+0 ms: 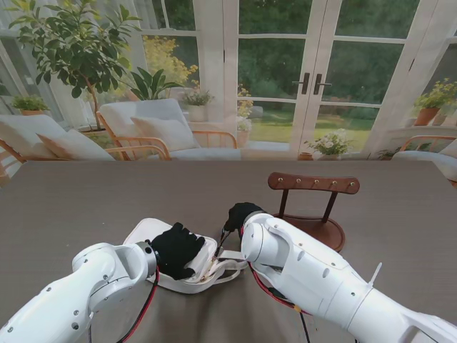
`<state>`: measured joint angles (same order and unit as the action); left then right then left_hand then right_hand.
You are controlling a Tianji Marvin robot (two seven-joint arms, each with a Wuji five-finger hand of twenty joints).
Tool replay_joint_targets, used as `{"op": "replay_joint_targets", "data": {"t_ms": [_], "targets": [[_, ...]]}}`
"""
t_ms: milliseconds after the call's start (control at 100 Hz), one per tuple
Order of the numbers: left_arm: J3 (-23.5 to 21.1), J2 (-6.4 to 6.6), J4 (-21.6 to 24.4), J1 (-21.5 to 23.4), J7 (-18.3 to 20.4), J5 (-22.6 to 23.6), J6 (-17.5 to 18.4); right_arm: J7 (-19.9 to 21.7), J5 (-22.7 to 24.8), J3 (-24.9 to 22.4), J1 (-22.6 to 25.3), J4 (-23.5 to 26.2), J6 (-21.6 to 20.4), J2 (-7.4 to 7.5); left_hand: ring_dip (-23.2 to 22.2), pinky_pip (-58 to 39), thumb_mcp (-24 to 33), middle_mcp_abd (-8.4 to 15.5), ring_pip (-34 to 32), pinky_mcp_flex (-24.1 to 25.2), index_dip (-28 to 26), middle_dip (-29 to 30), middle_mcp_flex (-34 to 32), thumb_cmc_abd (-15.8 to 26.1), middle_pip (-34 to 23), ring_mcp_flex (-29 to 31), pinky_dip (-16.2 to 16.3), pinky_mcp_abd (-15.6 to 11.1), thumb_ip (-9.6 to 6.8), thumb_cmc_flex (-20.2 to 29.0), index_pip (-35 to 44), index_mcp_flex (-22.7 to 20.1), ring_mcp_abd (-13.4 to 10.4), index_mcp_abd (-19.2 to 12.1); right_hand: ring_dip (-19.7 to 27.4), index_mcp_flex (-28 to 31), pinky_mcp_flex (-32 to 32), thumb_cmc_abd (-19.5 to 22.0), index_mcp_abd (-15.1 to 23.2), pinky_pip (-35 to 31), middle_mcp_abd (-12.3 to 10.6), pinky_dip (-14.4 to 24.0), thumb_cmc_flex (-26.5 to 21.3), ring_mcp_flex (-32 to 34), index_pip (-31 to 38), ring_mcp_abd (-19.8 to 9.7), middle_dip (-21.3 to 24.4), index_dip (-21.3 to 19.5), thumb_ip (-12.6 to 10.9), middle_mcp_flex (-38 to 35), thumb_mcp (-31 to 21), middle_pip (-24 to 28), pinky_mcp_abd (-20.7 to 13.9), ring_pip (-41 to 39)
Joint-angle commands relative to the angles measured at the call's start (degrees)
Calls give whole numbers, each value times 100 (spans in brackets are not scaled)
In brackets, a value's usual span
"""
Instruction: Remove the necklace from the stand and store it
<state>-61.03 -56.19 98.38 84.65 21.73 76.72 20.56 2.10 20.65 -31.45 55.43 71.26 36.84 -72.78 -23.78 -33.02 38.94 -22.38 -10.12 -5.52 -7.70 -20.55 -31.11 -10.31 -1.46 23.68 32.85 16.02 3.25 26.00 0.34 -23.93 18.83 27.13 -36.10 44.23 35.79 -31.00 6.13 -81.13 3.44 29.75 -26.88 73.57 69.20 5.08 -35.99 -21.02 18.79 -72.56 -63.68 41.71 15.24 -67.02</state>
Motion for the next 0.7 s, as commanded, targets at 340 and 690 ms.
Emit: {"op": "replay_joint_targets", "data": {"t_ms": [340, 690], "targets": [[60, 108, -285, 281, 382, 89, 49, -92, -16, 105, -253, -347, 105, -189, 19, 163, -329, 771, -71, 42, -51, -158, -329, -1649, -512, -4, -62, -97, 499, -199, 202, -77, -191, -229, -41, -211, 1718, 358, 205, -328, -97, -58, -143, 173, -11, -233, -56, 95, -86, -228, 99, 2, -77, -71], [63, 107, -291, 274, 403, 91, 20, -41, 25, 128, -363, -408, 167, -182, 17, 195, -430, 762, -70, 54, -46, -164, -325, -1556, -513, -17, -79, -112, 479, -173, 198, -61, -199, -217, 103, -286, 1560, 400, 235, -236, -113, -55, -125, 168, -24, -132, 134, 197, -99, -97, 149, -301, -128, 274]]}}
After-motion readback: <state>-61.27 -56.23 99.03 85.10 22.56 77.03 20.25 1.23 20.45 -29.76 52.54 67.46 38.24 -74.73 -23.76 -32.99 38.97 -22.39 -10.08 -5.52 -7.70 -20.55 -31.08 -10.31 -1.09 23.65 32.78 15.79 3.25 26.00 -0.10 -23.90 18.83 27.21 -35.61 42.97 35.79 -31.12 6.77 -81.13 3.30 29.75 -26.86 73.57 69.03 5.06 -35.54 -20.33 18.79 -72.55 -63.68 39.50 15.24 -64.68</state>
